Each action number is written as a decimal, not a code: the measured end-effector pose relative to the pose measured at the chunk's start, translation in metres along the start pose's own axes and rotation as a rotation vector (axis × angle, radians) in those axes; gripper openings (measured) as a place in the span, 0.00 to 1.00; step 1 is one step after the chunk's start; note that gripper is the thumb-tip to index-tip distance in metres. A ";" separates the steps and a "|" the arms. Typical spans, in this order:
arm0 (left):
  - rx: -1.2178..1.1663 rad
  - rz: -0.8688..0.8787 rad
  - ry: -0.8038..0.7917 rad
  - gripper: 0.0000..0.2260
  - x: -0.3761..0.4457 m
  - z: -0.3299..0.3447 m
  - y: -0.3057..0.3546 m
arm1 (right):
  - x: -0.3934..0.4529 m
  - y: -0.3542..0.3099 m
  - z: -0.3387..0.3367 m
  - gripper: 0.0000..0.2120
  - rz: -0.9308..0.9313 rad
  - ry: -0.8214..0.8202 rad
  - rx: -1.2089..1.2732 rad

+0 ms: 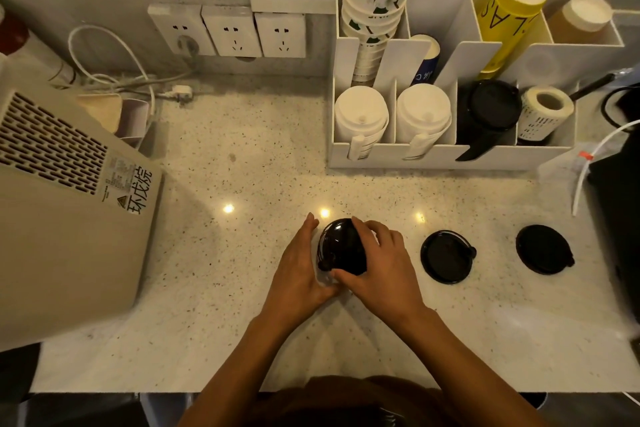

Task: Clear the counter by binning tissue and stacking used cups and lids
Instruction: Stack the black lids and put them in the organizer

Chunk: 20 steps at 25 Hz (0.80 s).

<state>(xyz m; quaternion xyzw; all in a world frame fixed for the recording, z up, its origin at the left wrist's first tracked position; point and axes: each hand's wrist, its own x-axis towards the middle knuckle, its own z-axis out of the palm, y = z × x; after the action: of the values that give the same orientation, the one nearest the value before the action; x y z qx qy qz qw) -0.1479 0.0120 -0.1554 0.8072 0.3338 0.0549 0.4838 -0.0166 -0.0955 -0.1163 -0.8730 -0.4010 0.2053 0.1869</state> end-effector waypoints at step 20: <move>0.085 0.130 0.043 0.48 0.020 0.011 -0.006 | 0.010 -0.001 0.013 0.44 0.029 -0.013 -0.145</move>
<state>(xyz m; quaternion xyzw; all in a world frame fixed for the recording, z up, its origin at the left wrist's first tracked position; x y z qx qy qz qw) -0.1305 0.0178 -0.1707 0.8456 0.2933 0.0893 0.4371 -0.0184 -0.0849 -0.1290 -0.8887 -0.4033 0.1839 0.1177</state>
